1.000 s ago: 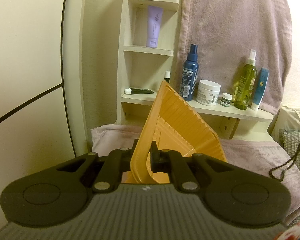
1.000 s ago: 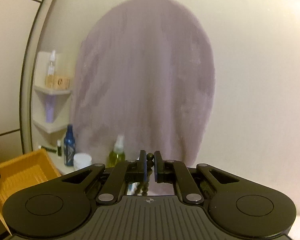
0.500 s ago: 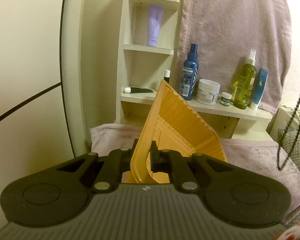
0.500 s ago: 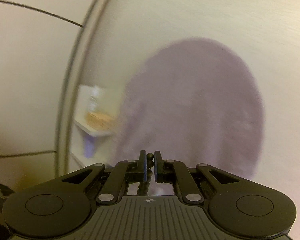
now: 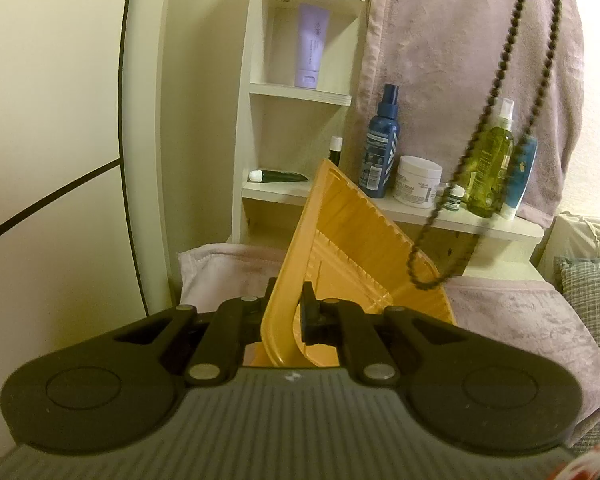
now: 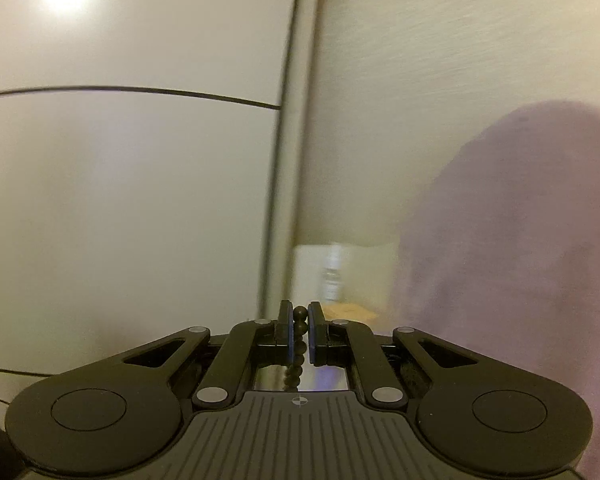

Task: Organize jewelry
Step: 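Lift the dark bead strand high with the right gripper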

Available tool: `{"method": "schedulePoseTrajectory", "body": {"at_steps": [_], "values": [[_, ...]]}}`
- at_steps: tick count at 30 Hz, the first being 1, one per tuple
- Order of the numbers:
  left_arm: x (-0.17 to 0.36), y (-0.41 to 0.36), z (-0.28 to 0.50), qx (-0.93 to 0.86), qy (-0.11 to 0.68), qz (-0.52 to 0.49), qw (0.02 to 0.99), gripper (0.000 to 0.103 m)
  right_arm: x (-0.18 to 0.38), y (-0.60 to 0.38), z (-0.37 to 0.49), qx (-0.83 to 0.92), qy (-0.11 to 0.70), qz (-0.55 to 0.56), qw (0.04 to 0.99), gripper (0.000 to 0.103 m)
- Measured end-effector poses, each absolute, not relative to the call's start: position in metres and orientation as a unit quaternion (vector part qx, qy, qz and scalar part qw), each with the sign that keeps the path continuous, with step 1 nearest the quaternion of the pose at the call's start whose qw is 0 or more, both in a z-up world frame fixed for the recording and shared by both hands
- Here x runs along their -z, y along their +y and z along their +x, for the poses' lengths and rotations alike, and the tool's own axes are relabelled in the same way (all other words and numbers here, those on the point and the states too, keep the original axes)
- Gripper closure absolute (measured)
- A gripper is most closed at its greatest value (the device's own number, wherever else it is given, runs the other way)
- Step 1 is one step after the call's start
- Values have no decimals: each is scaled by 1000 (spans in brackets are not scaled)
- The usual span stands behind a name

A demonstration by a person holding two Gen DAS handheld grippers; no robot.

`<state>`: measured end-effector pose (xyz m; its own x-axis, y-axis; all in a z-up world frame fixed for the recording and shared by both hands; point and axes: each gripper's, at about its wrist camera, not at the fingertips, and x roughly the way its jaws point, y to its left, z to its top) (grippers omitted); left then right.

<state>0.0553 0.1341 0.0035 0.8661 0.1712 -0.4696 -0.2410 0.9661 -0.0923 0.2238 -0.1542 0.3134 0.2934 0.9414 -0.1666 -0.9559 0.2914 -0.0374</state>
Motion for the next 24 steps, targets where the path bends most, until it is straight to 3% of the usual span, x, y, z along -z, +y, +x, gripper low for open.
{"method": "schedulePoseTrajectory", "body": {"at_steps": [16, 24], "values": [[-3, 135, 57, -107, 236, -77, 963, 96, -269, -61, 230, -693, 140, -84, 702, 96], [-3, 136, 57, -106, 236, -77, 963, 95, -219, -42, 229, -697, 199, -129, 676, 96]]}}
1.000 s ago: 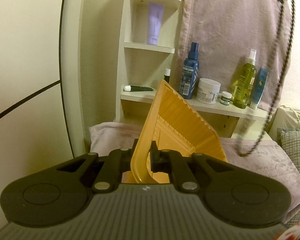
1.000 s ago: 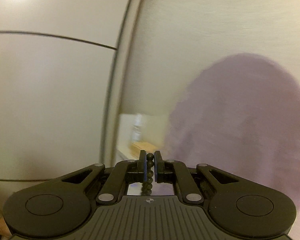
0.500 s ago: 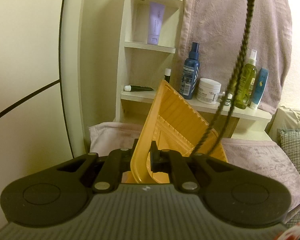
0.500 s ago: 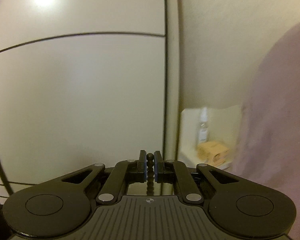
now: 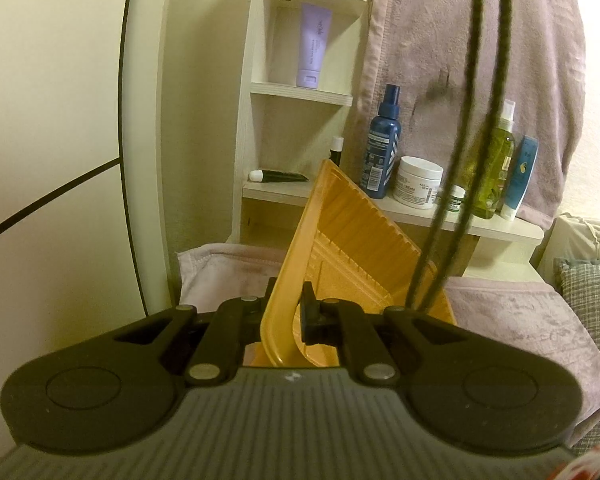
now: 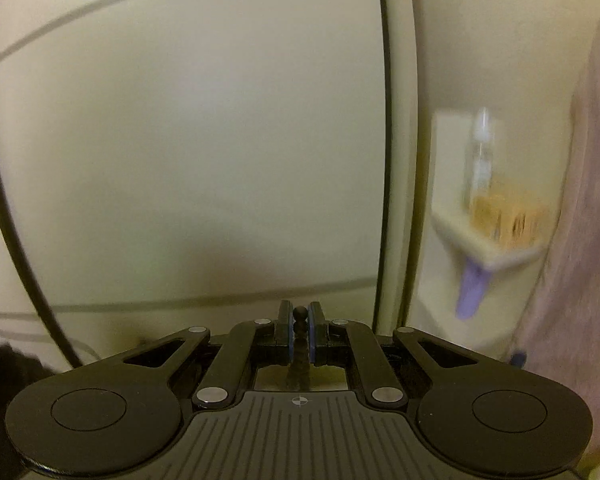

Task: Organize jewelry
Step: 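Lift the dark bead strand high with the right gripper, then lower the dark bead strand into the orange tray and open the right gripper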

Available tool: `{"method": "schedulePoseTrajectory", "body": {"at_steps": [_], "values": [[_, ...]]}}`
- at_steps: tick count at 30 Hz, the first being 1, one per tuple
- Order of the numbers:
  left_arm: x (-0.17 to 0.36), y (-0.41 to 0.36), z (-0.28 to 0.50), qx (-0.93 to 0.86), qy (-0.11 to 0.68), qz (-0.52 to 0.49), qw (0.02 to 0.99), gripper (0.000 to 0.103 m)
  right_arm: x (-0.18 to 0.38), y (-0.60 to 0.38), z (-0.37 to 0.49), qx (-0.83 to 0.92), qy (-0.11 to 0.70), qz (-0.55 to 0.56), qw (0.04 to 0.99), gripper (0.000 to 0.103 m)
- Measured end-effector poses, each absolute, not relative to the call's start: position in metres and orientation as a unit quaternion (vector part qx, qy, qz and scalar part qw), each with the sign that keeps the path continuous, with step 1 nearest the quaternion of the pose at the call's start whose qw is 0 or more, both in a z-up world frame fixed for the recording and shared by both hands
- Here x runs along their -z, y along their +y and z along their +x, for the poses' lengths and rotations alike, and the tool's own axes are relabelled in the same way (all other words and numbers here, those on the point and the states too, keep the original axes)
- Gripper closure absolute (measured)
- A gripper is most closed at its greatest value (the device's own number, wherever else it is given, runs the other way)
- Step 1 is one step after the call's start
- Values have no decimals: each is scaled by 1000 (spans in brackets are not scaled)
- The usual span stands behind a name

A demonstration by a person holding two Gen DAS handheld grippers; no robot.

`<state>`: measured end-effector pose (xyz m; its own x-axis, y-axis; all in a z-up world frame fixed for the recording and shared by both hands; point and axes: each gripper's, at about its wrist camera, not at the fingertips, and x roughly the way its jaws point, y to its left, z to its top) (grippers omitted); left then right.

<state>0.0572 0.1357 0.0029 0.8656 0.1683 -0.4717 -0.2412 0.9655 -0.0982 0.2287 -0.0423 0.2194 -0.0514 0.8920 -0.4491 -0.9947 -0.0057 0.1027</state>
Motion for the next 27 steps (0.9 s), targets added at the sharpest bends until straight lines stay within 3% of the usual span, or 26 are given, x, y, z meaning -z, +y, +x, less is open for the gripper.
{"method": "schedulePoseTrajectory", "body": {"at_steps": [14, 27], "values": [[-4, 137, 56, -107, 237, -77, 963, 95, -123, -11, 242, -625, 266, -215, 702, 96], [-4, 138, 57, -106, 238, -79, 962, 95, -94, -1, 236, -612, 319, -217, 691, 96]]}}
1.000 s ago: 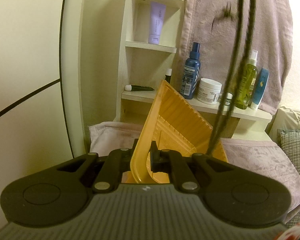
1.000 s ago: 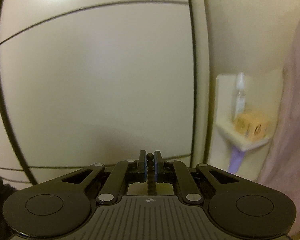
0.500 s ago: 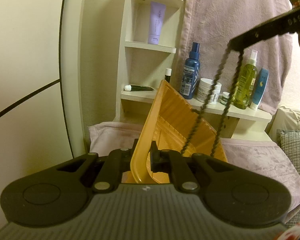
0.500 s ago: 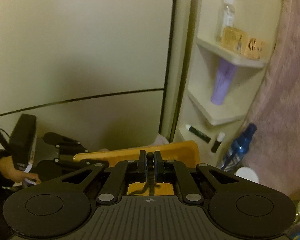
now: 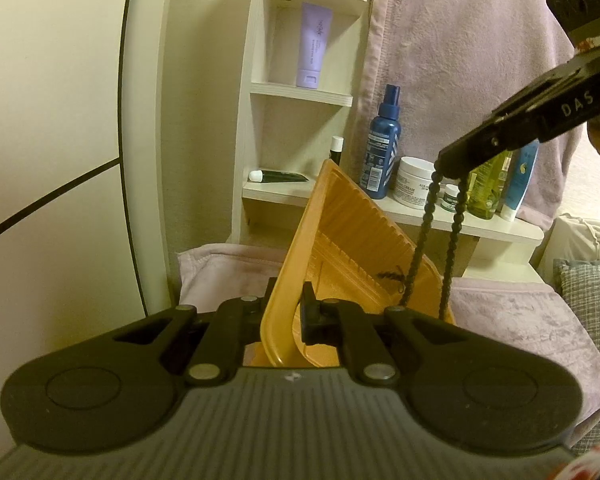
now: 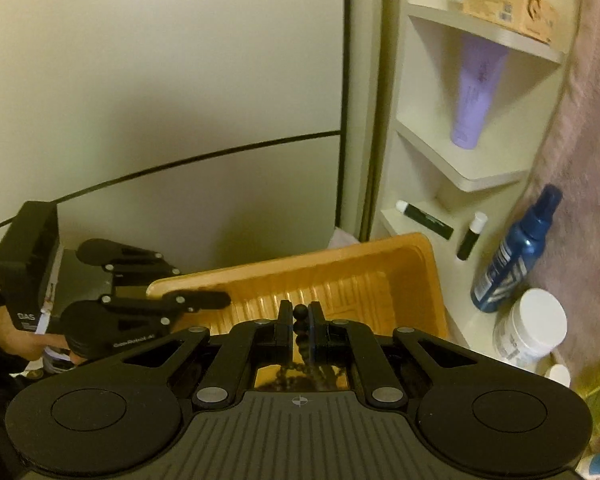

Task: Organize jewelry
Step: 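Lower the dark bead strand into the orange tray and open the right gripper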

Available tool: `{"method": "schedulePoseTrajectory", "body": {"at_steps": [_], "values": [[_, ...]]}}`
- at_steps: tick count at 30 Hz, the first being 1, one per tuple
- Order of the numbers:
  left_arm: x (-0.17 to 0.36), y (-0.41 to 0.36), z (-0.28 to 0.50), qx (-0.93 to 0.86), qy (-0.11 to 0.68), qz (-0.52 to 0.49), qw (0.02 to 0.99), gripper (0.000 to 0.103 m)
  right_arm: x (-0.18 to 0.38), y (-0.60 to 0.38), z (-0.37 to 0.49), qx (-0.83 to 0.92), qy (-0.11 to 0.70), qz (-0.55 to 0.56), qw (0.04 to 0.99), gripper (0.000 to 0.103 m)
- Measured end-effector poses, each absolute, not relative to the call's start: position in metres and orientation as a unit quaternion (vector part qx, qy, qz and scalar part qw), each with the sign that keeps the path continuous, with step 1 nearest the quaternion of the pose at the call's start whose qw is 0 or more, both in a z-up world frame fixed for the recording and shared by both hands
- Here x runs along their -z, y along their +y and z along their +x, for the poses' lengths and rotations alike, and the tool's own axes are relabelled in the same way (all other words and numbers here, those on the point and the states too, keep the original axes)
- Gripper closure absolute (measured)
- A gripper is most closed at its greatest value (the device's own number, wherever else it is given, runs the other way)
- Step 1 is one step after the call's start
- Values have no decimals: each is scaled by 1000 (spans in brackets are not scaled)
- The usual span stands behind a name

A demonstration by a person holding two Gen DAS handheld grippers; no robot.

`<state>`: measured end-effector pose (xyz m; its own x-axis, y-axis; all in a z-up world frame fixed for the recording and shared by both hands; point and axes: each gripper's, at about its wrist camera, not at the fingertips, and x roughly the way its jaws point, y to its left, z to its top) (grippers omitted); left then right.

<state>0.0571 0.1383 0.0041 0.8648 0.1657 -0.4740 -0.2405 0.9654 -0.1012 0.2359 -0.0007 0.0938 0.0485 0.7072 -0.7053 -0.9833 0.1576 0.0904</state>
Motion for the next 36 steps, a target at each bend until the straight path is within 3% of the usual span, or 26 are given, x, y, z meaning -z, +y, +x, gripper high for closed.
{"method": "schedulePoseTrajectory", "body": {"at_steps": [19, 21, 25, 36], "values": [[-3, 140, 55, -107, 238, -87, 962, 95, -111, -69, 237, -535, 291, -102, 787, 94], [-2, 141, 55, -109, 239, -92, 961, 95, -107, -83, 234, -518, 294, -79, 799, 91], [1, 147, 55, -111, 241, -107, 958, 95, -92, -115, 222, -478, 297, -25, 827, 59], [17, 174, 50, -112, 250, -172, 946, 95, -18, -191, 178, -350, 338, 142, 862, 50]]}}
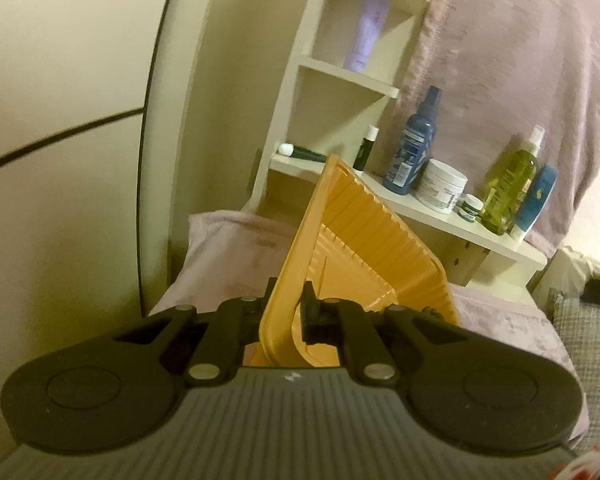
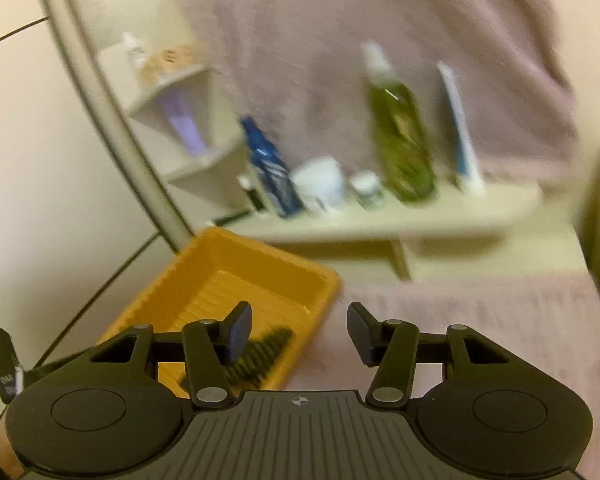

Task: Organize jewelry
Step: 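Lower the dark bead strand into the orange tray and open the right gripper, then set the orange tray flat on the blanket and open the left gripper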

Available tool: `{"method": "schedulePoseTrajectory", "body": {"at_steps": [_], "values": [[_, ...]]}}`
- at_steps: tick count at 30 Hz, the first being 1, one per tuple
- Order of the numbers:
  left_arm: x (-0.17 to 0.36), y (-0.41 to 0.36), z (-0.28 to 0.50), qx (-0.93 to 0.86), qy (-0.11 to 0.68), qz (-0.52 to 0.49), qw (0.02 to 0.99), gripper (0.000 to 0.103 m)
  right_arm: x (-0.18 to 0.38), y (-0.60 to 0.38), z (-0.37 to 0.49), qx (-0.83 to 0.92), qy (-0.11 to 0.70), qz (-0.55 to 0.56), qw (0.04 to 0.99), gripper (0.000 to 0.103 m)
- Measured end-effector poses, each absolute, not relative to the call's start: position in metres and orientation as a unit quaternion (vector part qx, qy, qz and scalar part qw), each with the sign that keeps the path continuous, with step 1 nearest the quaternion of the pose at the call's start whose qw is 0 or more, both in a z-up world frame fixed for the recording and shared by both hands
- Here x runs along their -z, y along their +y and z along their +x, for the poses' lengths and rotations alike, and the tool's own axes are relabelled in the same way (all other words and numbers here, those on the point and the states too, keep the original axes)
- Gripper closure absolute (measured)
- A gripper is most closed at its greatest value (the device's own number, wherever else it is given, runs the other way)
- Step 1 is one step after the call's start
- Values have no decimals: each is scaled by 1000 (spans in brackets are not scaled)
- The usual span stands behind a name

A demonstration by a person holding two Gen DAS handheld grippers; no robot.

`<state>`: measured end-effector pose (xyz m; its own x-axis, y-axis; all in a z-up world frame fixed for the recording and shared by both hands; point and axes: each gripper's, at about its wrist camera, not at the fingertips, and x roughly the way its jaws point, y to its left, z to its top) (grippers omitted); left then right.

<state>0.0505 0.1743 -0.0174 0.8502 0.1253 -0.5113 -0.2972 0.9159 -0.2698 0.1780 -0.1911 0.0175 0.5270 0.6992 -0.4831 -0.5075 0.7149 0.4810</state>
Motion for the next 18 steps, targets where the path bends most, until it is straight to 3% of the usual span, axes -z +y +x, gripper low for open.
{"method": "schedulePoseTrajectory", "body": {"at_steps": [8, 18], "values": [[33, 196, 48, -107, 265, -223, 932, 95, 26, -213, 155, -299, 384, 185, 854, 49], [57, 217, 45, -107, 290, -268, 912, 94, 40, -217, 141, -277, 398, 214, 848, 49]]}}
